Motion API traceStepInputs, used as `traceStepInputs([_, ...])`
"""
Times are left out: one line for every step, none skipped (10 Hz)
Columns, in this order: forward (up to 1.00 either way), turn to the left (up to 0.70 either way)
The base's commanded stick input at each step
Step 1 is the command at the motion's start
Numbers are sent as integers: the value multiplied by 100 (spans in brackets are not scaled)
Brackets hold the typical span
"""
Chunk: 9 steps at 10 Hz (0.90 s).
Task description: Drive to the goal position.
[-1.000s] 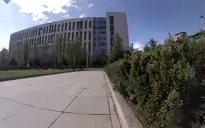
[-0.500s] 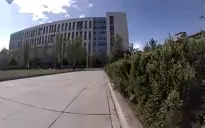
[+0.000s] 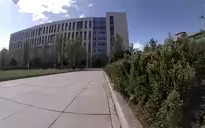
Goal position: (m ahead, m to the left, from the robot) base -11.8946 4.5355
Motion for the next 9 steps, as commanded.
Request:
traceStepInputs([4,0])
traceStepInputs([4,0])
traceStepInputs([4,0])
traceStepInputs([5,0])
traceStepInputs([4,0])
traceStepInputs([4,0])
traceStepInputs([4,0])
traceStepInputs([4,0])
traceStepInputs([4,0])
